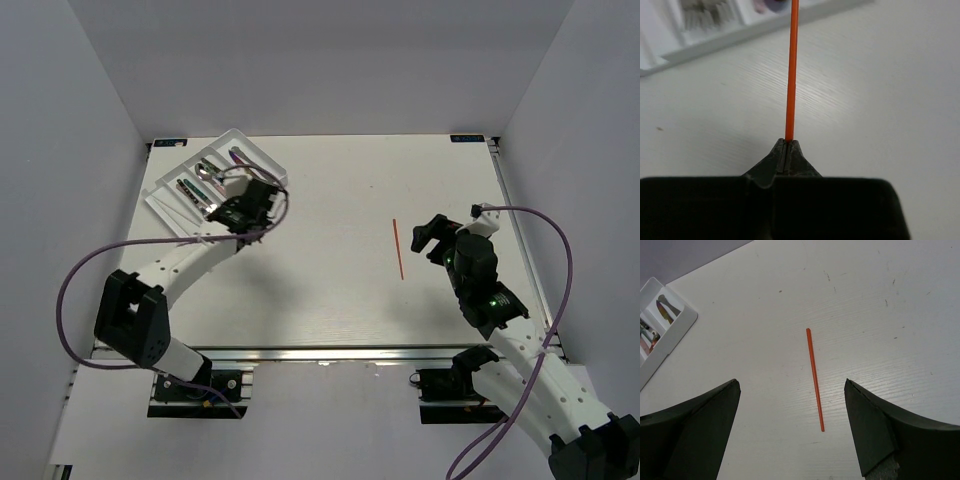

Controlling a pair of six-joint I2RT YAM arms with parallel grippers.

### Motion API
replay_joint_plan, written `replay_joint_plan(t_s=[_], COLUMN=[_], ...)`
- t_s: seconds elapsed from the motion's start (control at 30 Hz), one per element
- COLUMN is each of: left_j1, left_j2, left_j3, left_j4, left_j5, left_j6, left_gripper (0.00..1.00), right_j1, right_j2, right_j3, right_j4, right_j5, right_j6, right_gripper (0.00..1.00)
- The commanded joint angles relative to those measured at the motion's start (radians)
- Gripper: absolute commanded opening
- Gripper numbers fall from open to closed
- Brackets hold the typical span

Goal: Sort the eating utensils into containers

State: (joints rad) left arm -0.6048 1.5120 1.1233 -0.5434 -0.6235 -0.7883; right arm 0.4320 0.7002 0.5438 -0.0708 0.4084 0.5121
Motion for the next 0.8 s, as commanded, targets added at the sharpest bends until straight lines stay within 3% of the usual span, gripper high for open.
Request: replay_joint_plan(t_s=[0.0, 0.2, 0.4, 0.67, 0.7, 0.77], left_j1=[0.234, 0.537, 0.661, 0.724, 0.726, 0.726], left_j2=[-0.071, 0.071, 0.305, 0.407, 0.402, 0.402], left_j3=[-0.014, 0.108, 0.278, 0.351, 0.345, 0.337], left_j4=[-0.021, -0.003, -0.035, -0.040, -0.032, -0.021], left_j5=[-0.025, 0.148, 0.205, 0.238, 0.240, 0.254], left_j6=[0.061, 0.142, 0.190, 0.198, 0.199, 0.202], left_gripper=[0.00, 0.00, 0.00, 0.01, 0.21, 0.40], right_j1=[-0.004, -0.004, -0.006, -0.006, -0.006, -0.006], right_j2=[-0.001, 0.009, 0.004, 0.022, 0.025, 0.042], right_j3=[-0.002, -0.001, -0.005, -0.005, -0.005, -0.004], right_j4=[0.057, 0.060, 0.060, 0.060, 0.059, 0.089], right_j5=[-0.014, -0.031, -0.042, -0.052, -0.054, -0.060], right_j6=[-0.017, -0.018, -0.020, -0.023, -0.024, -0.026], right_gripper=[0.89, 0.89, 0.89, 0.89, 0.89, 0.89])
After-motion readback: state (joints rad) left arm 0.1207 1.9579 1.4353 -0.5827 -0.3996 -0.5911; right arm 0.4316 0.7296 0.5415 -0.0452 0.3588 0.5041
